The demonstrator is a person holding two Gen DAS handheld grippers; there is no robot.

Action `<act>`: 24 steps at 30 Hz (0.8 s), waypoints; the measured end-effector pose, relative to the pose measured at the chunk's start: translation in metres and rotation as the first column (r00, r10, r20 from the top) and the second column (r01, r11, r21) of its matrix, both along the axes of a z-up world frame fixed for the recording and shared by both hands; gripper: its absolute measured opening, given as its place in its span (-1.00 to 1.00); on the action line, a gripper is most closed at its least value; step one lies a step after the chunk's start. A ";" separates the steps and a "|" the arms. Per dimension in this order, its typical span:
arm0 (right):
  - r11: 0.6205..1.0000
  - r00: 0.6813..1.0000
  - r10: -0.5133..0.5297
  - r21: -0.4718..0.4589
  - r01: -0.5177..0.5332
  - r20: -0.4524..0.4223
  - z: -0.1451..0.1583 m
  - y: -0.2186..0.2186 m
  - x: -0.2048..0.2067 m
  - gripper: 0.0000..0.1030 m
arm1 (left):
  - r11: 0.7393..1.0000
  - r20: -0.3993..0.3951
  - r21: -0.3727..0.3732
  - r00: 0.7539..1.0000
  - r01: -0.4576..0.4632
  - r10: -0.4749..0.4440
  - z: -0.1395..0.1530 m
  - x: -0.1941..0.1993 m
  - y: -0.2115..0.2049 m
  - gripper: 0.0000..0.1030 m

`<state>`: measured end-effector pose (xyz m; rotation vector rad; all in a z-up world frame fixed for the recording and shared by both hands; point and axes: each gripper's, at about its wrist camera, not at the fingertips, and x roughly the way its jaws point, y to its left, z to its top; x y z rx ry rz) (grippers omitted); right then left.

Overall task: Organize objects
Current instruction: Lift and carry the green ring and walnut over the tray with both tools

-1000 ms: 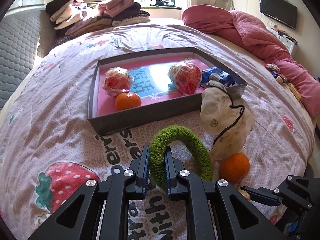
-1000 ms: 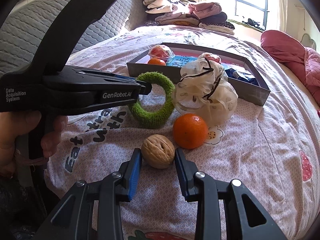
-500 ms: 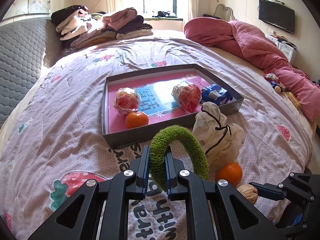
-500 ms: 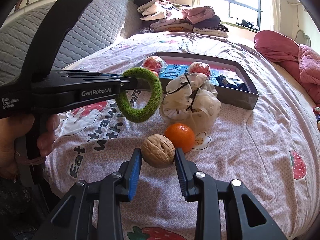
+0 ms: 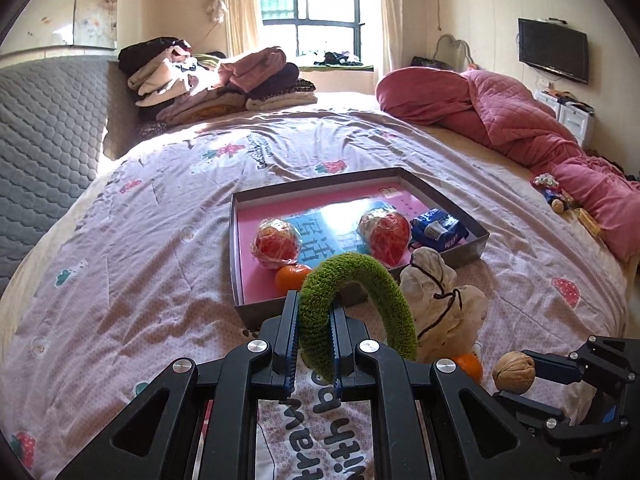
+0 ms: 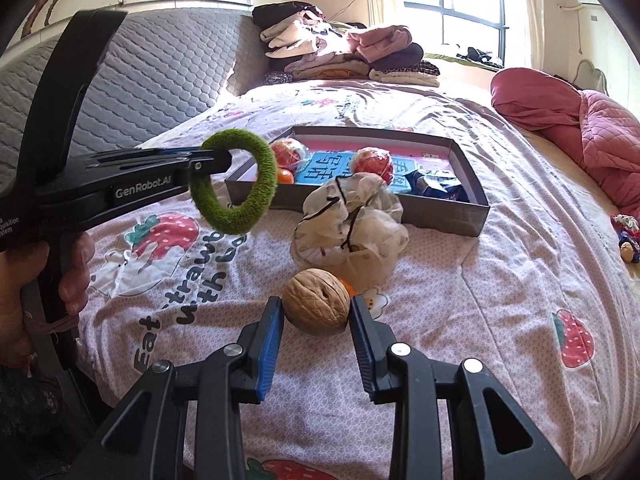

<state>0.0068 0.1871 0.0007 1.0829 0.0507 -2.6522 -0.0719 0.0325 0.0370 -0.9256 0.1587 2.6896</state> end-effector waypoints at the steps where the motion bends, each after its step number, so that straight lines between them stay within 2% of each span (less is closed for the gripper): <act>1: 1.000 1.000 -0.004 0.000 0.004 -0.004 0.001 0.001 -0.001 -0.33 | 1.000 -0.004 0.009 1.000 0.001 -0.001 0.001 0.000 -0.001 -0.74; 11: 0.999 0.997 -0.043 -0.011 0.043 -0.058 0.015 0.018 -0.013 -0.33 | 0.998 -0.036 0.056 0.999 -0.006 0.008 0.008 -0.004 -0.008 -0.74; 24: 0.998 0.993 -0.062 -0.019 0.060 -0.104 0.025 0.033 -0.042 -0.33 | 0.998 -0.045 0.065 0.999 -0.002 0.004 0.008 -0.024 0.002 -0.74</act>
